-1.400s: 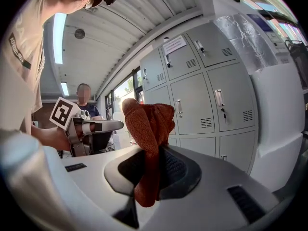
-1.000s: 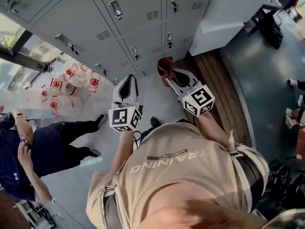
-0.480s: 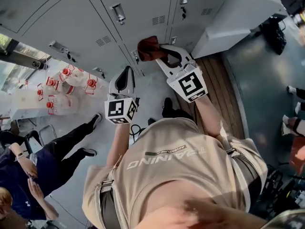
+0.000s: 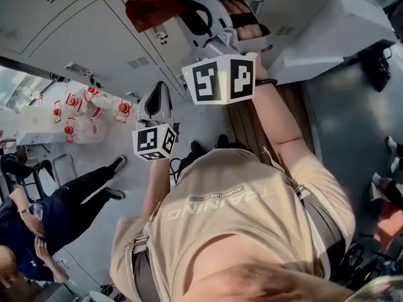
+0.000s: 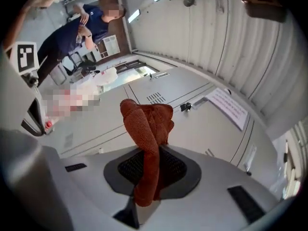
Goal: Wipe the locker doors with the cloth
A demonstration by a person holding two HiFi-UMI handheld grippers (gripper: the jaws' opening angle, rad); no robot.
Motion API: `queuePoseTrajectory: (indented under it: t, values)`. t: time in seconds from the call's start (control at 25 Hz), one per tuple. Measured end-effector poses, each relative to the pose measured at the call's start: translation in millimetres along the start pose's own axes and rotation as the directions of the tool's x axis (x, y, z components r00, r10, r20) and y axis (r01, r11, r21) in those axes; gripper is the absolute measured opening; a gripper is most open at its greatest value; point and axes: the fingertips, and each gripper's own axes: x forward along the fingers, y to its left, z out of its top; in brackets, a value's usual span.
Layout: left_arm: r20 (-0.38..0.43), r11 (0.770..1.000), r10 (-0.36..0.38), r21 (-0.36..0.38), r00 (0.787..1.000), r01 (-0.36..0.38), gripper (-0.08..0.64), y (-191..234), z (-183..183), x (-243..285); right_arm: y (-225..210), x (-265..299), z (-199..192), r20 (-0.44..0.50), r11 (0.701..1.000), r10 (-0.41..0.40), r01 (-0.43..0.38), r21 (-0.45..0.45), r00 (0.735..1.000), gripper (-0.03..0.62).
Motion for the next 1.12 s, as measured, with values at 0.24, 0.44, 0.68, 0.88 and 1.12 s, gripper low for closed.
queuePoseTrajectory:
  t: [0.24,0.44,0.68,0.88,1.12]
  values:
    - [-0.009,0.999,-0.025,0.019,1.0,0.025,0.005,16,1,2,-26,36,27,-0.067,0.96,-0.147,0.126,-0.251,0.987,0.067]
    - [-0.001,0.999,-0.034,0.016,0.999,0.034,0.005,33,0,-3,-14,68,29,-0.129,0.929,-0.179,0.124,-0.349,0.975,0.067]
    - [-0.01,1.0,-0.028,0.001,1.0,0.028,0.004,49,-6,-9,17,86,11,-0.183,0.92,-0.189,0.109,-0.376,0.965,0.067]
    - [-0.021,1.0,-0.02,-0.006,1.0,0.02,0.003,57,-13,-13,64,81,-13,-0.223,0.94,-0.123,0.041,-0.339,0.967,0.067]
    - [-0.038,1.0,0.01,-0.012,0.999,-0.011,0.004,68,-21,-26,151,65,-61,-0.312,0.957,0.021,-0.11,-0.27,0.95,0.067]
